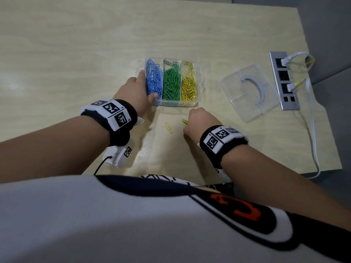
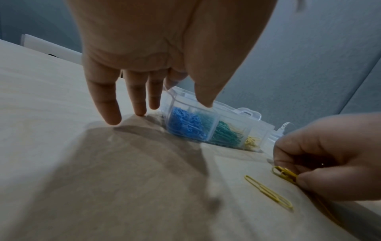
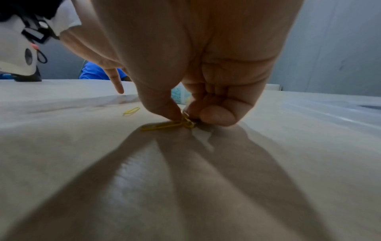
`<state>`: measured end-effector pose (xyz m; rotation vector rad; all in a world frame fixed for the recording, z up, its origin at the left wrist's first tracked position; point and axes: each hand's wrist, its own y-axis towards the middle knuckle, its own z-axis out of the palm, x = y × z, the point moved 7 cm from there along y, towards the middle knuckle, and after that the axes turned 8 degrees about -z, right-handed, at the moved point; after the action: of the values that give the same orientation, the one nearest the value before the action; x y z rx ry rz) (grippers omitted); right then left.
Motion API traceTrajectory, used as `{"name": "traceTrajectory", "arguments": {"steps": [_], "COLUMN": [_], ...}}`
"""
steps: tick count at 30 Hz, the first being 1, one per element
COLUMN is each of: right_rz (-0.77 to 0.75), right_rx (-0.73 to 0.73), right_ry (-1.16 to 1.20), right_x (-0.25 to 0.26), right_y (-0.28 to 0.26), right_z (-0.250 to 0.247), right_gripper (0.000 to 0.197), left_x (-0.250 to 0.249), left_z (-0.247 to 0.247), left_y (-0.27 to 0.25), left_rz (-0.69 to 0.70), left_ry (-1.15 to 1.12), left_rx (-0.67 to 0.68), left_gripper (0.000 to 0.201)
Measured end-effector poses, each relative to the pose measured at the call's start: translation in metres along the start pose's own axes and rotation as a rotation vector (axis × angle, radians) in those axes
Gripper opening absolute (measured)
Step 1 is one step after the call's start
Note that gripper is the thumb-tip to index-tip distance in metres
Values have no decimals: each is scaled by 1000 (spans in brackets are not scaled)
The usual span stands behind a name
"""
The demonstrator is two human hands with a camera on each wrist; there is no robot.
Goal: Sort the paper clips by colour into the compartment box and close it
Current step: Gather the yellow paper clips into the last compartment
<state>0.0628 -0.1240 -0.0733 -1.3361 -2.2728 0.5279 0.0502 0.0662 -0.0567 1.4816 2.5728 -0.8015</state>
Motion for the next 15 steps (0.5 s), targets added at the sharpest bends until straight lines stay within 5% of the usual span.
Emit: {"name": "traceTrajectory", "arguments": {"steps": [6,12,15], "right_rz": [5,-40,-69], "right_rx": [-42,-432,-439], "right_ry": [26,257,252], "right_x": [-5,-7,-2], "right_y": [-9,-11,-6], "right_z": [-18,-80,-84], "right_gripper": [23,12,21], "left_x": [0,1,1], "left_z": [1,1,1], "left_y": [1,-1,0], "left_rz": [8,-7,-8], "left_ry": [-2,-9,-7], "left_rx": [0,1,5], "left_gripper": [64,68,65]}}
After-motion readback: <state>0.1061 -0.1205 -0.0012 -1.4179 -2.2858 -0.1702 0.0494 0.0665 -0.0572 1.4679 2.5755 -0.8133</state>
